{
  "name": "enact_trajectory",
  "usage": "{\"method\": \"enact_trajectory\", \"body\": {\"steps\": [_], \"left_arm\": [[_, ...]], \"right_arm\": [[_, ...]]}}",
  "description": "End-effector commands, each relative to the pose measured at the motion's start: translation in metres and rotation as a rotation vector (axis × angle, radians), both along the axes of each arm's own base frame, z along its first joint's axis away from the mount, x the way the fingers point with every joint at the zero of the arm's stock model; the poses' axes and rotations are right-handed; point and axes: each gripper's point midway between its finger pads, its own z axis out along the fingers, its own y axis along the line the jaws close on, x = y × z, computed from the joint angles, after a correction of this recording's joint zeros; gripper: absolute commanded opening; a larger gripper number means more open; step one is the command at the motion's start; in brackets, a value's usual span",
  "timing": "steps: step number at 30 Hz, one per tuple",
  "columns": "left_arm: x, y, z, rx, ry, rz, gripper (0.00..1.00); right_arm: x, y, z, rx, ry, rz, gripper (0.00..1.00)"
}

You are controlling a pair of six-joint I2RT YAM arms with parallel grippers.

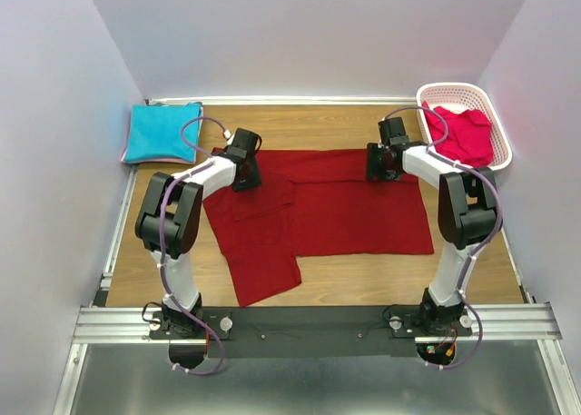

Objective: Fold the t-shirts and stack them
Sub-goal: Fold the tshirt

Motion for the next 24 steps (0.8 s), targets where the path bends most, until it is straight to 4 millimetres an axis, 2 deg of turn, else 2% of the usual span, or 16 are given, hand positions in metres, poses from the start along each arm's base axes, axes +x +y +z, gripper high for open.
{"method": "enact_trajectory", "body": {"steps": [1, 2, 7, 9, 10, 12, 14, 15, 18, 19, 21, 22, 23, 24], "left_arm": [[0.013, 0.000, -0.010, 0.041, 0.007, -0.008, 0.50], [0.016, -0.001, -0.012, 0.043, 0.011, -0.010, 0.50], [0.032, -0.002, -0.024, 0.065, 0.038, -0.014, 0.50], [0.036, 0.000, -0.027, 0.069, 0.052, -0.010, 0.49], [0.044, 0.002, -0.028, 0.068, 0.048, 0.000, 0.49], [0.056, 0.002, -0.027, 0.062, 0.045, 0.007, 0.49], [0.064, 0.004, -0.025, 0.062, 0.046, 0.016, 0.49], [0.069, 0.009, -0.025, 0.062, 0.045, 0.027, 0.49], [0.091, 0.008, -0.005, 0.035, -0.010, 0.044, 0.53], [0.099, 0.006, 0.008, 0.023, -0.041, 0.046, 0.55], [0.101, 0.005, 0.024, 0.014, -0.064, 0.048, 0.57], [0.099, 0.005, 0.042, 0.000, -0.095, 0.050, 0.58], [0.098, 0.005, 0.054, -0.011, -0.118, 0.052, 0.60], [0.088, 0.007, 0.074, -0.026, -0.148, 0.053, 0.62]], "right_arm": [[0.012, -0.007, -0.011, -0.071, 0.008, -0.009, 0.63], [0.013, -0.008, -0.019, -0.083, 0.022, -0.010, 0.63], [0.031, -0.016, -0.026, -0.141, 0.012, -0.017, 0.63], [0.037, -0.019, -0.034, -0.166, 0.019, -0.015, 0.63], [0.046, -0.018, -0.031, -0.167, 0.003, -0.015, 0.63], [0.053, -0.020, -0.042, -0.186, 0.016, -0.014, 0.63], [0.069, -0.019, -0.038, -0.183, -0.012, -0.017, 0.63], [0.073, -0.020, -0.043, -0.195, -0.008, -0.016, 0.63], [0.088, -0.016, -0.032, -0.187, -0.043, -0.007, 0.63], [0.089, -0.014, -0.023, -0.177, -0.057, -0.004, 0.63], [0.087, -0.012, -0.008, -0.158, -0.076, -0.003, 0.63], [0.084, -0.012, -0.002, -0.155, -0.079, -0.007, 0.64], [0.083, -0.011, 0.024, -0.135, -0.122, -0.017, 0.64], [0.072, -0.012, 0.026, -0.127, -0.103, -0.016, 0.66]]}}
